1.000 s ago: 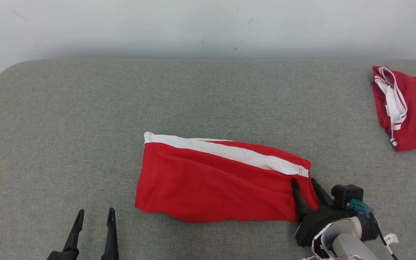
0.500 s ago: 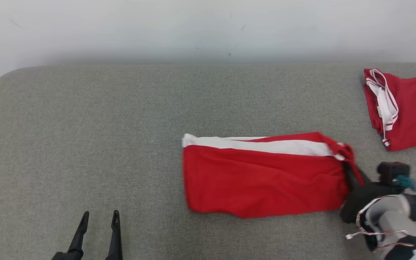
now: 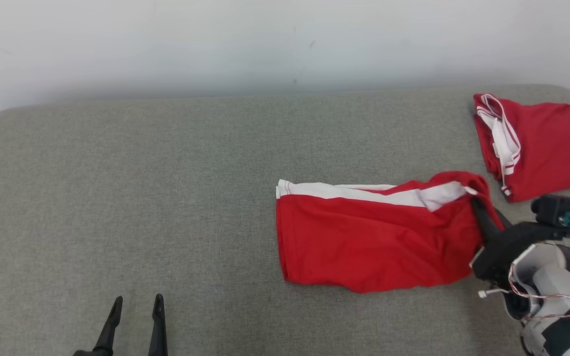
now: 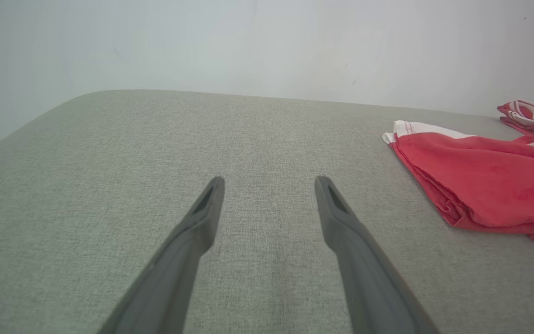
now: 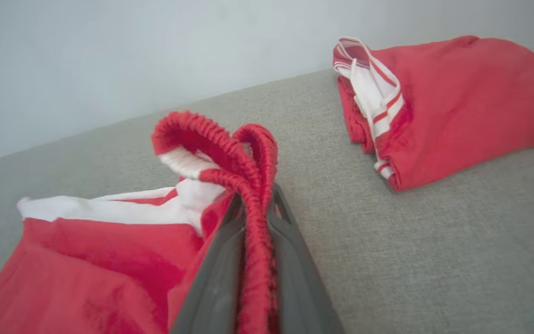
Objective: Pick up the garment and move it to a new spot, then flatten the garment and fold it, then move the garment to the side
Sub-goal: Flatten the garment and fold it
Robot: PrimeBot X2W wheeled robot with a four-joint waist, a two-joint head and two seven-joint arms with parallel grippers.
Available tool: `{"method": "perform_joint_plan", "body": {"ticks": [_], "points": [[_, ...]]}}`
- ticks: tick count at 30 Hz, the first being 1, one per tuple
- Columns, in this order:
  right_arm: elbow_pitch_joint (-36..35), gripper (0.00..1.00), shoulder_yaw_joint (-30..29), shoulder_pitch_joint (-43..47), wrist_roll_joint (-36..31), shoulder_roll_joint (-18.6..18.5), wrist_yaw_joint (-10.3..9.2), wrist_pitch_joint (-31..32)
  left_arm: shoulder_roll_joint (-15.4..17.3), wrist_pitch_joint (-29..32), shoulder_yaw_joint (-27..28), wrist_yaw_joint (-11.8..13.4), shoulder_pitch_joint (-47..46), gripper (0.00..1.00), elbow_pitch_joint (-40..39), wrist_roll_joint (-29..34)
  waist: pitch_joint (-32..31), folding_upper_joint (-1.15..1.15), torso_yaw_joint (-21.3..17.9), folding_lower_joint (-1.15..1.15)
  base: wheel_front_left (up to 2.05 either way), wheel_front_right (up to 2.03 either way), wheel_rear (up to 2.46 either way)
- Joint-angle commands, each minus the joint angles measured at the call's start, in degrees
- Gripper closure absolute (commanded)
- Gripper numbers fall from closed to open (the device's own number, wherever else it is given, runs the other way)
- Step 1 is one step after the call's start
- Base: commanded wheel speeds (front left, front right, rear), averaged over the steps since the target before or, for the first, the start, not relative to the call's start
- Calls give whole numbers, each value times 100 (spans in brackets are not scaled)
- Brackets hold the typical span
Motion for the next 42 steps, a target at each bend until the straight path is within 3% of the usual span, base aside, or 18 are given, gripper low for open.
{"method": "perform_joint_plan", "body": {"ticks": [1,9,18,30,38,39,40,41,42], "points": [[-409,100,104,36,403,53,-17,267,-9,-18,10,-27,-6,0,14,-20,-13,0,-55,0,0,0,0],[-1618,100,198,142,1646,206,-16,1291,-9,-18,-6,-86,-64,0,28,-18,-6,0,-73,0,0,0,0],[-1718,100,105,-13,2170,719,-16,2115,-9,-18,-74,-85,-116,0,89,-152,35,0,80,0,0,0,0],[-878,100,215,-570,1484,1522,-4,2546,-9,-18,-323,-2,-192,0,135,-302,124,0,449,0,0,0,0],[-351,100,284,-783,888,1728,-4,2381,-9,-18,-445,49,-225,0,158,-378,177,0,611,0,0,0,0],[-333,87,321,-793,833,1737,-4,2355,-9,-18,-445,58,-224,0,161,-385,179,0,617,0,0,0,0],[-355,47,355,-793,793,1747,-4,2331,-9,-18,-440,59,-221,0,163,-386,177,0,618,0,0,0,0],[-361,0,366,-781,770,1744,-4,2292,-9,-18,-434,58,-217,0,163,-385,174,0,614,0,0,0,0],[-405,0,402,-769,726,1724,-4,2245,-9,-18,-418,69,-202,0,166,-386,160,0,600,0,0,0,0]]}}
